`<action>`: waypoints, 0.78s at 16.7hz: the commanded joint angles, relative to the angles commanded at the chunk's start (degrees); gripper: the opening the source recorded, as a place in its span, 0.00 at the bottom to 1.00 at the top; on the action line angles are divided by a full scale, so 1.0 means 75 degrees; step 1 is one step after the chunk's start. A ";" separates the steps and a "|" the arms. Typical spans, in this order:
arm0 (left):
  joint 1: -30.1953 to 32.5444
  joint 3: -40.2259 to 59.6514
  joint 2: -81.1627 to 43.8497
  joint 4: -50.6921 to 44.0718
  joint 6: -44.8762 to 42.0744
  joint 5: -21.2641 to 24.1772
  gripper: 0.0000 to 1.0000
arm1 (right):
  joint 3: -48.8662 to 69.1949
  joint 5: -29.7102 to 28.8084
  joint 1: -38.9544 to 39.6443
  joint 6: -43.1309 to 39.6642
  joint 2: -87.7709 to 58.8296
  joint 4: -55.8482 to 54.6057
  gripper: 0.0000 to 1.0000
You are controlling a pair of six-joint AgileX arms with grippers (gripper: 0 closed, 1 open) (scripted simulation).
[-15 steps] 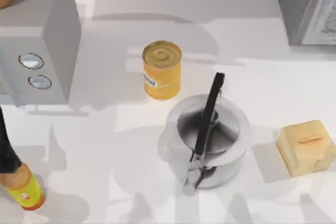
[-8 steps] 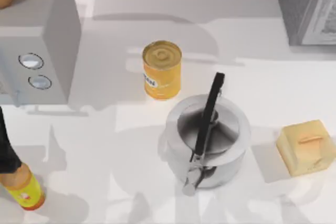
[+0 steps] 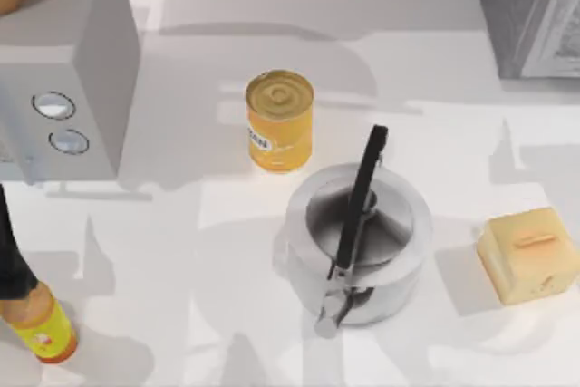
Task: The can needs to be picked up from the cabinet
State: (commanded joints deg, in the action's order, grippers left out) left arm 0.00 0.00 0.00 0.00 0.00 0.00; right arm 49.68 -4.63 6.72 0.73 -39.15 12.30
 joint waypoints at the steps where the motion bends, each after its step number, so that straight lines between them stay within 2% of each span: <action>1: 0.0000 0.0000 0.0000 0.0000 0.0000 0.0000 1.00 | 0.0786 -0.0082 0.0081 0.0008 -0.0566 0.0175 1.00; 8: 0.0000 0.0000 0.0000 0.0000 0.0000 0.0000 1.00 | 0.5400 -0.0666 0.0448 0.0030 -0.3933 0.1218 1.00; 13: 0.0000 0.0000 0.0000 0.0000 0.0000 0.0000 1.00 | 0.6669 -0.0882 0.0514 0.0023 -0.4909 0.1545 1.00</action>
State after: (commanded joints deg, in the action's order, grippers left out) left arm 0.00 0.00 0.00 0.00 0.00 0.00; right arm 99.70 -11.25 10.58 0.90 -75.97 23.89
